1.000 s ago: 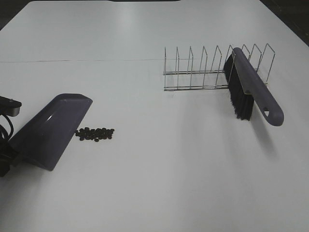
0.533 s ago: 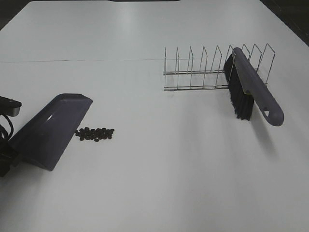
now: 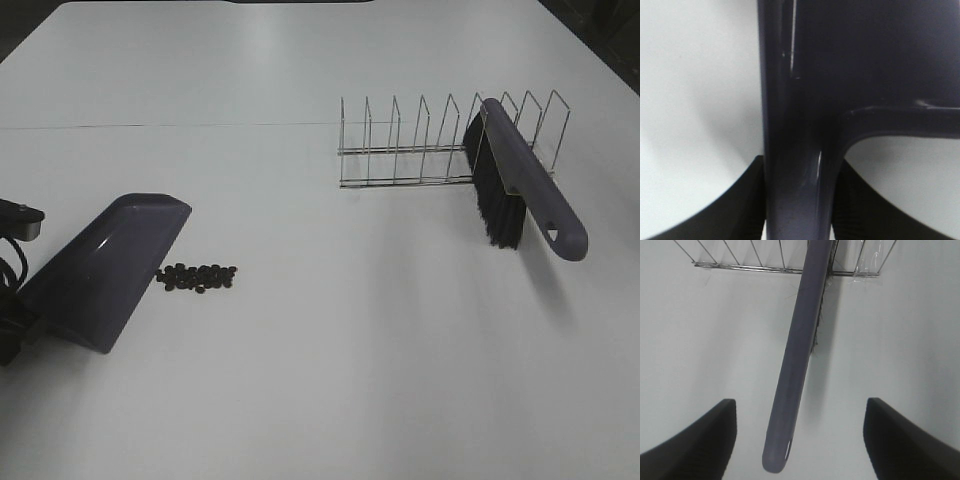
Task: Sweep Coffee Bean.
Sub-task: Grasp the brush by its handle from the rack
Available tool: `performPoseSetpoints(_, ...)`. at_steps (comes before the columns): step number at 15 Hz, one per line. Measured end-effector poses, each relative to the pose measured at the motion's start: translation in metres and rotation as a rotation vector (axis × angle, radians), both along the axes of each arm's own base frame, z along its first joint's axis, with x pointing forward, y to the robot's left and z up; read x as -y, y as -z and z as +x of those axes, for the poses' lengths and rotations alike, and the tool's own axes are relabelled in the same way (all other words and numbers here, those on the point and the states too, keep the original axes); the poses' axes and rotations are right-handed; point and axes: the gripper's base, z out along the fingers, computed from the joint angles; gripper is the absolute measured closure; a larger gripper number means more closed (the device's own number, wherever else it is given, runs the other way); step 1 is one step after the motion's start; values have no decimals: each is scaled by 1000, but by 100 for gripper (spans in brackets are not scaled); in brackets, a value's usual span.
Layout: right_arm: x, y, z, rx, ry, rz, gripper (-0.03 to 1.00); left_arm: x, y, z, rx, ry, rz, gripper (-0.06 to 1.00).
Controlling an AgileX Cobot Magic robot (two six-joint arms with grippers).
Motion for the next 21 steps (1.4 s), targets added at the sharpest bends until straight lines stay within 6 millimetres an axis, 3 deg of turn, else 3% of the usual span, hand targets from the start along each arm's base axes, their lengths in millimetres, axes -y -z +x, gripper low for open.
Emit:
performPoseSetpoints(4, -2, 29, 46, -44, -31, -15, 35, 0, 0, 0, 0, -1, -1, 61)
performPoseSetpoints(5, -3, 46, 70, -61, -50, -22, 35, 1, 0, 0, -3, -7, -6, 61)
performPoseSetpoints(10, -5, 99, 109, -99, -86, -37, 35, 1, 0, 0, -5, -11, -8, 61)
performPoseSetpoints(13, -6, 140, 124, -134, -98, -42, 35, 1, -2, 0, -16, -16, -9, 61)
performPoseSetpoints(14, -6, 145, 125, -138, -99, -43, 35, 1, -2, 0, -35, -20, -7, 61)
performPoseSetpoints(15, -6, 161, 129, -155, -99, -44, 35, 0, -7, -1, -142, -29, 15, 61)
performPoseSetpoints(21, -4, 168, 133, -138, -110, -71, 35, -14, -41, 3, -62, -27, 165, 61)
